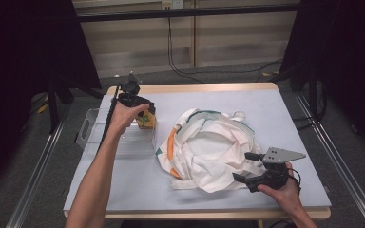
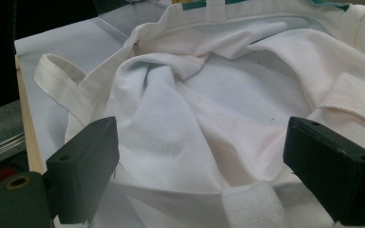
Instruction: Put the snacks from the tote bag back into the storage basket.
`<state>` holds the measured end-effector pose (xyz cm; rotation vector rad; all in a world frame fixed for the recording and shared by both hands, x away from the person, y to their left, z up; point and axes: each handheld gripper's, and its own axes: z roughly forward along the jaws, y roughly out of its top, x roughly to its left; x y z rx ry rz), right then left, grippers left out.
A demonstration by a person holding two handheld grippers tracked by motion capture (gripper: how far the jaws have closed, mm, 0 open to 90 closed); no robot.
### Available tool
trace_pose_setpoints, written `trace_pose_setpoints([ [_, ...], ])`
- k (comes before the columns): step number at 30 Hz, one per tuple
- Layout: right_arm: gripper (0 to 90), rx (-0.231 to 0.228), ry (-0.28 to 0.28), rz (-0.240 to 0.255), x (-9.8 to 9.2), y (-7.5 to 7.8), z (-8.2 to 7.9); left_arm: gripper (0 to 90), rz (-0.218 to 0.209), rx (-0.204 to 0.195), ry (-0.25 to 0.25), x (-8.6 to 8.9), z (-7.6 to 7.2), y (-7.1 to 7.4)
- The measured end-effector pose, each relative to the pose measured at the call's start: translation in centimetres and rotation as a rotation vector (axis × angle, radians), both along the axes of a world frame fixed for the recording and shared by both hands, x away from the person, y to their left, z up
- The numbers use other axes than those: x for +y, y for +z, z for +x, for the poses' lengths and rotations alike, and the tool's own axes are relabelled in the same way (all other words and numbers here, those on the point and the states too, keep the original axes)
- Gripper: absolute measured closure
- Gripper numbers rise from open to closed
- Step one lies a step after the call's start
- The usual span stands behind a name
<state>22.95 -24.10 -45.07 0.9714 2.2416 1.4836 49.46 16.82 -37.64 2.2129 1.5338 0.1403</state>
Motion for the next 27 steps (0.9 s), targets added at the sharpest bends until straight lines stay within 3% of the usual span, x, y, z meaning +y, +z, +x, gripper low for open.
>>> trace_pose_setpoints([
  [5, 11.4, 0.001, 0.0, 0.001, 0.0, 0.0, 0.0, 6.0, -0.056, -0.064, -0.005, 1.0, -0.6, 0.3],
  [8, 11.5, 0.001, 0.001, 0.0, 0.1, 0.0, 0.0, 6.0, -0.043, -0.086, -0.013, 1.5, -0.9, 0.4],
  [13, 11.5, 0.001, 0.0, 0.001, 0.1, 0.0, 0.0, 5.1, -0.077, -0.139, -0.017, 2.3, -1.6, 0.6],
  [16, 11.4, 0.001, -0.001, 0.0, 0.1, 0.0, 0.1, 4.6, -0.085, -0.163, -0.046, 2.6, -2.0, 0.8],
  [19, 11.5, 0.0, 0.001, -0.002, 0.1, 0.0, 0.1, 4.8, -0.057, -0.213, -0.051, 2.7, -2.4, 1.1],
  [21, 11.4, 0.0, 0.0, -0.001, 0.1, 0.0, 0.0, 4.9, -0.092, -0.24, -0.06, 2.9, -2.8, 1.3],
  [25, 11.4, 0.0, -0.003, 0.001, 0.1, 0.0, 0.0, 5.0, -0.096, -0.269, -0.088, 3.3, -3.6, 1.5],
  [27, 11.3, 0.001, -0.005, -0.003, 0.1, 0.0, 0.1, 5.0, -0.135, -0.289, -0.107, 3.7, -4.0, 1.6],
])
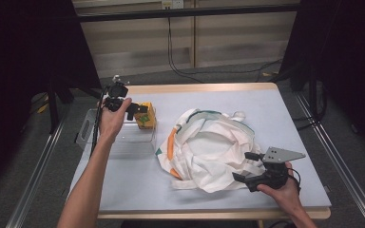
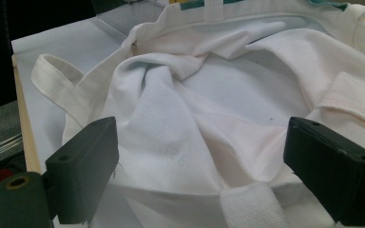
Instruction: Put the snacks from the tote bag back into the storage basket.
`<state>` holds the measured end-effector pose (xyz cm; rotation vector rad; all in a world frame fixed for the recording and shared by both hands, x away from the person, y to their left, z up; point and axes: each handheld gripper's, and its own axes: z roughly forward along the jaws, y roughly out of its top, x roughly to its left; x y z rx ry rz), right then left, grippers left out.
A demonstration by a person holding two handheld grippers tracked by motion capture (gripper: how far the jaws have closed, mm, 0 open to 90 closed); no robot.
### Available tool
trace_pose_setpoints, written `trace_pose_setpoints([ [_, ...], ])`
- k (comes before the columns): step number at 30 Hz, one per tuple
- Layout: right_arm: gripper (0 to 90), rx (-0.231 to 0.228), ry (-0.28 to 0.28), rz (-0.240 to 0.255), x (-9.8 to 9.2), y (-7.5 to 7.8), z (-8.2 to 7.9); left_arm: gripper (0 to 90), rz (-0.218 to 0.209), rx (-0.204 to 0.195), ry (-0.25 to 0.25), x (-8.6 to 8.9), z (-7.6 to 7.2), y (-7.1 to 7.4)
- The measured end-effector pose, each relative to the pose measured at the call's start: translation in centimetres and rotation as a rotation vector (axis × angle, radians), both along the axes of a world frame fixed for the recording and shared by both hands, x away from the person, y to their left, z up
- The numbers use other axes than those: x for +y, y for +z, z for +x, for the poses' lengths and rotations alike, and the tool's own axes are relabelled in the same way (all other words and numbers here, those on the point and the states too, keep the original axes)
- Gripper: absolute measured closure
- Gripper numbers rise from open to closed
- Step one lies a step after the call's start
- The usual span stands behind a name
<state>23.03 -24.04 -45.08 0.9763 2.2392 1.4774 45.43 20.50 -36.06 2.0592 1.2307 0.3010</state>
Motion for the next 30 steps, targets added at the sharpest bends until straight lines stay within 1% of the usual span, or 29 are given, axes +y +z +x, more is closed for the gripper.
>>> trace_pose_setpoints([
  [2, 11.2, 0.0, 0.0, 0.0, 0.0, 0.0, 0.0, 5.5, 0.013, -0.048, -0.011, 0.3, -0.7, 0.2],
  [3, 11.2, 0.0, -0.003, 0.003, 0.0, 0.1, 0.0, 5.5, -0.006, -0.057, -0.023, 0.4, -0.9, 0.1],
  [5, 11.1, -0.004, -0.006, 0.003, -0.1, 0.1, 0.0, 5.5, -0.051, -0.063, -0.031, 0.7, -1.5, -0.1],
  [6, 11.0, -0.003, -0.007, 0.002, -0.1, 0.1, 0.0, 5.5, -0.058, -0.07, -0.032, 0.7, -1.8, -0.1],
  [7, 11.0, -0.002, -0.008, 0.002, -0.2, 0.1, 0.0, 5.4, -0.04, -0.08, -0.049, 0.8, -2.2, -0.1],
  [8, 11.0, -0.002, -0.008, 0.002, -0.2, 0.1, 0.0, 5.4, -0.057, -0.098, -0.043, 0.8, -2.5, -0.2],
  [9, 11.0, -0.004, -0.007, 0.002, -0.1, 0.1, 0.0, 5.4, -0.059, -0.105, -0.066, 1.0, -2.7, -0.1],
  [10, 11.0, -0.001, -0.008, 0.001, -0.1, 0.1, 0.0, 5.4, -0.102, -0.109, -0.076, 1.0, -3.0, -0.2],
  [11, 11.0, -0.001, -0.009, 0.0, -0.1, 0.1, 0.0, 5.4, -0.094, -0.12, -0.096, 1.2, -3.3, -0.1],
  [12, 11.0, 0.0, -0.009, 0.0, -0.1, 0.0, 0.0, 5.4, -0.065, -0.136, -0.11, 1.2, -3.7, 0.0],
  [13, 11.0, -0.001, -0.007, -0.001, -0.1, 0.0, 0.0, 5.4, -0.047, -0.152, -0.117, 1.2, -4.0, 0.0],
  [14, 10.9, -0.002, -0.01, -0.004, -0.2, 0.0, 0.0, 5.4, -0.051, -0.162, -0.114, 1.2, -4.4, 0.0],
  [16, 10.9, -0.002, -0.015, 0.0, -0.2, 0.1, -0.1, 5.4, -0.087, -0.164, -0.129, 1.5, -4.9, 0.0],
  [17, 10.9, -0.004, -0.015, -0.001, -0.2, 0.1, -0.1, 5.4, -0.096, -0.166, -0.129, 1.7, -5.1, -0.1],
  [19, 10.9, -0.007, -0.017, -0.001, -0.2, 0.1, -0.1, 5.4, -0.076, -0.176, -0.124, 1.9, -5.6, -0.4],
  [20, 10.9, -0.009, -0.017, -0.001, -0.2, 0.1, -0.2, 5.4, -0.077, -0.173, -0.119, 2.0, -5.9, -0.6],
  [22, 10.8, -0.015, -0.018, -0.001, -0.2, 0.1, -0.1, 5.1, -0.098, -0.178, -0.125, 2.3, -6.5, -1.0],
  [26, 10.7, -0.01, -0.03, 0.01, -0.4, 0.1, -0.2, 3.8, -0.066, -0.213, -0.125, 2.4, -8.2, -1.7],
  [27, 10.7, -0.013, -0.029, 0.014, -0.5, 0.1, -0.2, 3.6, -0.058, -0.226, -0.113, 2.4, -8.7, -1.8],
  [28, 10.7, -0.013, -0.031, 0.015, -0.5, 0.2, -0.2, 3.6, -0.055, -0.248, -0.102, 2.5, -9.2, -1.9],
  [29, 10.7, -0.014, -0.034, 0.019, -0.6, 0.2, -0.2, 3.6, -0.062, -0.259, -0.096, 2.7, -9.6, -1.9],
  [30, 10.6, -0.013, -0.038, 0.023, -0.6, 0.2, -0.2, 3.6, -0.076, -0.258, -0.099, 2.8, -9.9, -1.9],
])
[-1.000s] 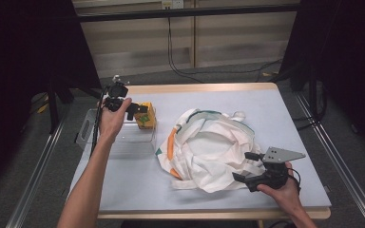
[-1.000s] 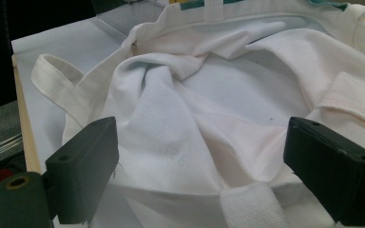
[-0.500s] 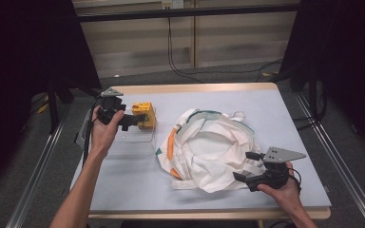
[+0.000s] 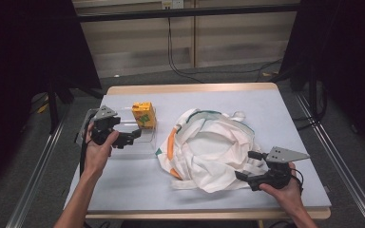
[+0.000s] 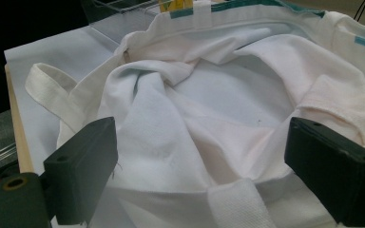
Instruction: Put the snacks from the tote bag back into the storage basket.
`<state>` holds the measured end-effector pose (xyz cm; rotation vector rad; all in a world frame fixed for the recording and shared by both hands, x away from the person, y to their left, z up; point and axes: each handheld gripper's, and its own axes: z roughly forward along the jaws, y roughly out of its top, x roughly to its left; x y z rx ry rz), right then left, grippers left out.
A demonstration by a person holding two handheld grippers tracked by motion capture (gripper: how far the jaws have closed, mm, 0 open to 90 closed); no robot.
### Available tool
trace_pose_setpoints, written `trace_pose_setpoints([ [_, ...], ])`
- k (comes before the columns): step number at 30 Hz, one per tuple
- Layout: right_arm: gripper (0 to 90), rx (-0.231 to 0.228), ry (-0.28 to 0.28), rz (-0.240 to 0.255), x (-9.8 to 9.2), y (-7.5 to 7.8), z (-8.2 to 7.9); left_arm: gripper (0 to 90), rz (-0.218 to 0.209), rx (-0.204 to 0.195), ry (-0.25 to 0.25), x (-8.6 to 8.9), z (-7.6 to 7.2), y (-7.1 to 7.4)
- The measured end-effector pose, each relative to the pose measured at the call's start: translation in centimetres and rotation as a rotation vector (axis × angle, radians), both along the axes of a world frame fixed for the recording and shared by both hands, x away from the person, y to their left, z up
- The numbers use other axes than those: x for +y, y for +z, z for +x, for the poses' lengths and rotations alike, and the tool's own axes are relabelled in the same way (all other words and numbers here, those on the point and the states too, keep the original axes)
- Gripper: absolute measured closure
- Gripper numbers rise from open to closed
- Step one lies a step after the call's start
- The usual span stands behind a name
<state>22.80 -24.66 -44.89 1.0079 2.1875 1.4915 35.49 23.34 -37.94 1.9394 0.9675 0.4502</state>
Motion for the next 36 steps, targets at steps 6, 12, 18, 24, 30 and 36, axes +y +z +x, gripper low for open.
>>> trace_pose_setpoints([
  [6, 10.6, -0.004, -0.006, 0.001, 0.0, 0.1, -0.1, 4.4, -0.034, 0.031, -0.048, 0.9, -1.7, -0.4],
  [12, 10.6, -0.003, -0.015, 0.014, -0.3, 0.1, 0.0, 4.3, -0.01, 0.021, -0.047, 1.7, -3.7, -1.3],
  [18, 10.6, -0.002, -0.019, 0.013, -0.3, 0.1, -0.1, 3.3, -0.04, 0.008, -0.077, 2.5, -6.0, -1.5],
  [24, 10.6, -0.002, -0.03, 0.01, -0.6, 0.0, 0.0, 2.8, -0.018, -0.014, -0.06, 3.1, -8.1, -2.2],
  [30, 10.6, 0.001, -0.037, 0.013, -0.6, 0.0, 0.0, 3.7, -0.001, -0.019, 0.0, 4.2, -9.4, -3.8],
  [36, 10.6, 0.001, -0.041, 0.014, -0.8, -0.1, 0.0, 3.4, -0.031, -0.019, 0.019, 5.2, -10.6, -4.9],
])
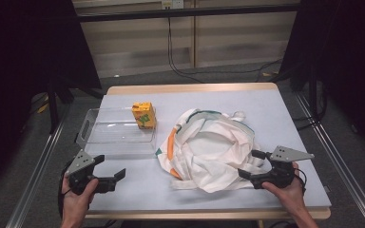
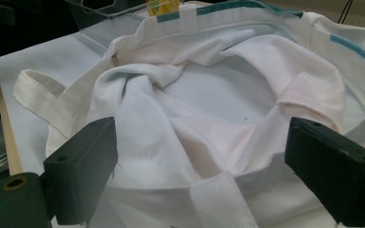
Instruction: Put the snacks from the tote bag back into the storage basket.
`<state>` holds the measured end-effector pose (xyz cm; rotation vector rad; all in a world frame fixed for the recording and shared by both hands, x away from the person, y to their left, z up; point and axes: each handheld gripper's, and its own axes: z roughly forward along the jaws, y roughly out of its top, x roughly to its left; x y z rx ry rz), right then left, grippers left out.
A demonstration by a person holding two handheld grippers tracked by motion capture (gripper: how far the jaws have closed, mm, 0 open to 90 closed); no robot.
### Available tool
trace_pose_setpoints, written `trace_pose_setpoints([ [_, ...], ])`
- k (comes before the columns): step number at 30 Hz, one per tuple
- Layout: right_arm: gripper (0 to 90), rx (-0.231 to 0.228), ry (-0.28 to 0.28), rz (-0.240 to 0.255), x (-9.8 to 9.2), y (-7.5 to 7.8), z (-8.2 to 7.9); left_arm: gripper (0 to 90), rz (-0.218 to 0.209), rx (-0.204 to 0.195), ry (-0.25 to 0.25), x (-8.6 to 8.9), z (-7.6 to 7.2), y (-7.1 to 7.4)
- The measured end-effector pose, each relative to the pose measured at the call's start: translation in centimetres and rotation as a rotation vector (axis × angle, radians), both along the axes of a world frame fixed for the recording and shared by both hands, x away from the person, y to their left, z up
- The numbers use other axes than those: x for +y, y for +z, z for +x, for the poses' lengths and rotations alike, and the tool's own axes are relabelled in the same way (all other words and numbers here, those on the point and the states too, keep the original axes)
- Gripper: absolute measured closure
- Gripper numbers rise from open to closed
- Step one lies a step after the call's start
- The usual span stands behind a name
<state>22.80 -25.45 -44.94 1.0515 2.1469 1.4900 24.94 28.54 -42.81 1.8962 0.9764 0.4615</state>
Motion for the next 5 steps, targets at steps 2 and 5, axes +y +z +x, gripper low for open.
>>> trace_pose_setpoints([
  [2, 10.6, -0.001, -0.001, 0.001, -0.1, 0.0, 0.0, 3.3, -0.005, 0.009, -0.01, 0.1, -0.5, -0.6],
  [5, 10.7, 0.0, -0.004, 0.002, -0.2, 0.0, 0.0, 3.2, 0.028, 0.021, -0.033, -0.2, -0.9, -1.3],
])
